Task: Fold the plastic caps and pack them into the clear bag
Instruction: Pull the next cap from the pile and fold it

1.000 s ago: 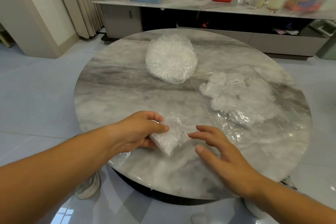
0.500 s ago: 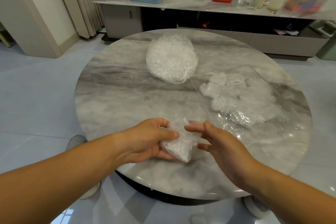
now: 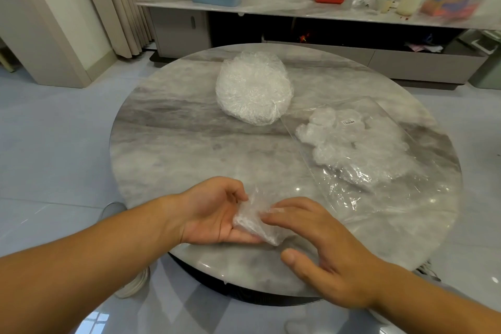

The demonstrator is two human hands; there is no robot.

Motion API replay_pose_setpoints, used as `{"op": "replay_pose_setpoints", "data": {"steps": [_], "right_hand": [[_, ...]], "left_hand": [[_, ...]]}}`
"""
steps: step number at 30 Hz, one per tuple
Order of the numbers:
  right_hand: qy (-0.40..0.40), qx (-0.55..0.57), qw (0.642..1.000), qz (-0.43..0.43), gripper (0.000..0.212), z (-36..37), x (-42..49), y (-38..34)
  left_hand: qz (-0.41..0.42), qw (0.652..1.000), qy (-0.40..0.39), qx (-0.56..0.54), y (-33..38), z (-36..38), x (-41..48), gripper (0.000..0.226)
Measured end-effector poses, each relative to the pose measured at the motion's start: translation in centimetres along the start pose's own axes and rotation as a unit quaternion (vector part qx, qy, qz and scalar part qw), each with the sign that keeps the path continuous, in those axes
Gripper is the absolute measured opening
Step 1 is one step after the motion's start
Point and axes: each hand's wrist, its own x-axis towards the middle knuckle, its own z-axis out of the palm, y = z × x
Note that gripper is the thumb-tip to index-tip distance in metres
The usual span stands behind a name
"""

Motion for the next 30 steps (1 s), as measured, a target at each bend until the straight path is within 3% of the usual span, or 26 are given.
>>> {"op": "replay_pose_setpoints", "data": {"steps": [5, 8, 11, 17, 23, 26, 30], "right_hand": [[-0.093, -0.071, 0.993, -0.003, 0.074, 0.2, -0.3, 0.3], [-0.107, -0.088, 0.99, 0.006, 0.071, 0.4, -0.4, 0.5], [-0.106, -0.052, 0.992, 0.036, 0.063, 0.3, -0.6, 0.6], [-0.019, 0.094, 0.982, 0.165, 0.054, 0.3, -0.5, 0.3], [0.077, 0.357, 0.878, 0.309, 0.051, 0.6, 1.0, 0.2], [0.121, 0.377, 0.854, 0.338, 0.046, -0.4, 1.4, 0.3], [0.139, 0.349, 0.863, 0.337, 0.051, -2.3, 1.1, 0.5]], "left_hand": [[0.002, 0.999, -0.023, 0.04, -0.1, 0.0, 0.0, 0.061], [0.028, 0.994, -0.003, 0.11, -0.7, 0.6, 0.1, 0.045], [0.072, 0.991, 0.059, 0.1, -1.0, 0.3, 0.7, 0.036], [0.162, 0.975, 0.142, 0.057, -0.4, 0.3, 1.5, 0.033], [0.229, 0.96, 0.139, 0.085, -0.8, 1.7, 2.0, 0.036], [0.25, 0.956, 0.134, 0.081, -0.5, 3.1, 2.3, 0.035], [0.264, 0.955, 0.099, 0.095, 0.5, 5.5, 3.1, 0.035]]}}
